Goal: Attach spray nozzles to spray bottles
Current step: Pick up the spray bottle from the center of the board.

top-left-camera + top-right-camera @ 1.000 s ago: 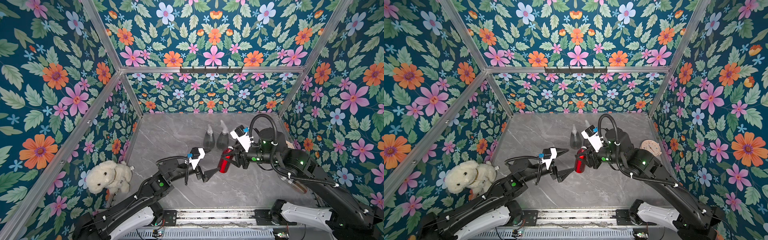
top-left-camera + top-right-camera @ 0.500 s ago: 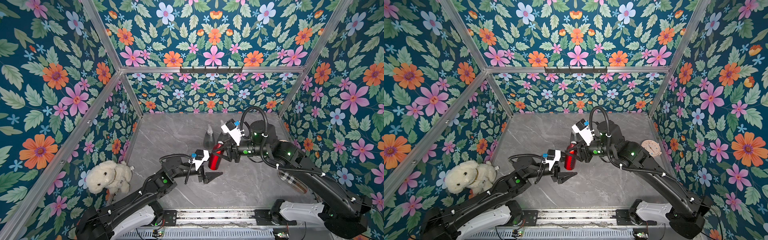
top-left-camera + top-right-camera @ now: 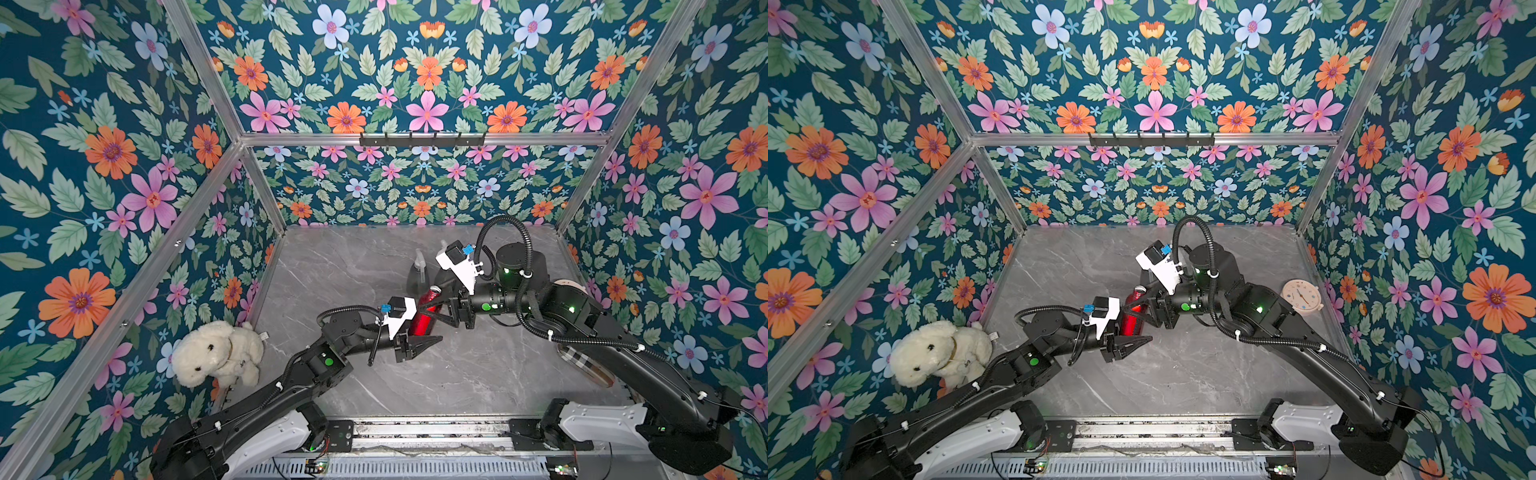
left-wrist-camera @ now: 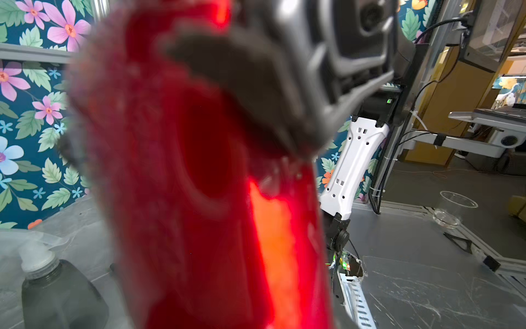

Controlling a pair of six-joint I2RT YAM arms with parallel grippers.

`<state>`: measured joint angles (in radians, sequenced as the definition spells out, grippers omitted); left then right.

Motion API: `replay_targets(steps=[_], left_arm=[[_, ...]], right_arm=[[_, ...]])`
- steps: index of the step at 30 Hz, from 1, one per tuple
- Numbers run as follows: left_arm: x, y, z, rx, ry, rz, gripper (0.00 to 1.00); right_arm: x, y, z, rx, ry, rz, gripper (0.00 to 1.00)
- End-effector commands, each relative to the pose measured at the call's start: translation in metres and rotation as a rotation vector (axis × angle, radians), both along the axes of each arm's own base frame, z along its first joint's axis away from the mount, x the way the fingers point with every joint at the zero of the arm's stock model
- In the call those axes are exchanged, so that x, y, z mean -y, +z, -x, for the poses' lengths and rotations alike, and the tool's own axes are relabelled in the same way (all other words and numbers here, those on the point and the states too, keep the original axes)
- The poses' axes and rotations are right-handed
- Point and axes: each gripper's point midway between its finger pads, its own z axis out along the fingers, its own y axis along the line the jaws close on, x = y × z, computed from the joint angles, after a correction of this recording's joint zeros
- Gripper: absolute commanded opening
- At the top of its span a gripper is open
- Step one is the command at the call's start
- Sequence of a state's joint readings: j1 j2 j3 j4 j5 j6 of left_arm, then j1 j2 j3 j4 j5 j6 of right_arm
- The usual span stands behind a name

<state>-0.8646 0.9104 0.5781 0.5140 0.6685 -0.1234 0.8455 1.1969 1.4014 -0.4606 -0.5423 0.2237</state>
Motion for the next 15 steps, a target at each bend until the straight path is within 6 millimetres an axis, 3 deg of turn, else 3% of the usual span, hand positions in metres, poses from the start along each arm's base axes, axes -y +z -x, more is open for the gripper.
replay_targets(steps=[1, 4, 10, 13, 15], left_arm=[[-0.002, 0.011, -0.001, 0.035, 0.013, 0.035, 0.51], [-0.003, 0.011, -0.003, 0.035, 0.02, 0.037, 0.47], [-0.004, 0.013, -0.003, 0.036, 0.03, 0.045, 0.39], [-0.007, 0.016, -0.003, 0.042, 0.04, 0.05, 0.36], [-0.009, 0.018, -0.002, 0.045, 0.042, 0.054, 0.31]], right_arm=[[0.0, 0.005, 0.001, 0.021, 0.003, -0.016, 0.47], [0.001, 0.006, 0.0, 0.028, -0.004, -0.018, 0.51], [0.016, 0.021, -0.008, 0.078, -0.098, -0.036, 0.73], [0.049, 0.033, -0.033, 0.092, -0.262, -0.078, 0.75], [0.08, 0.024, -0.065, 0.006, -0.4, -0.099, 0.75]])
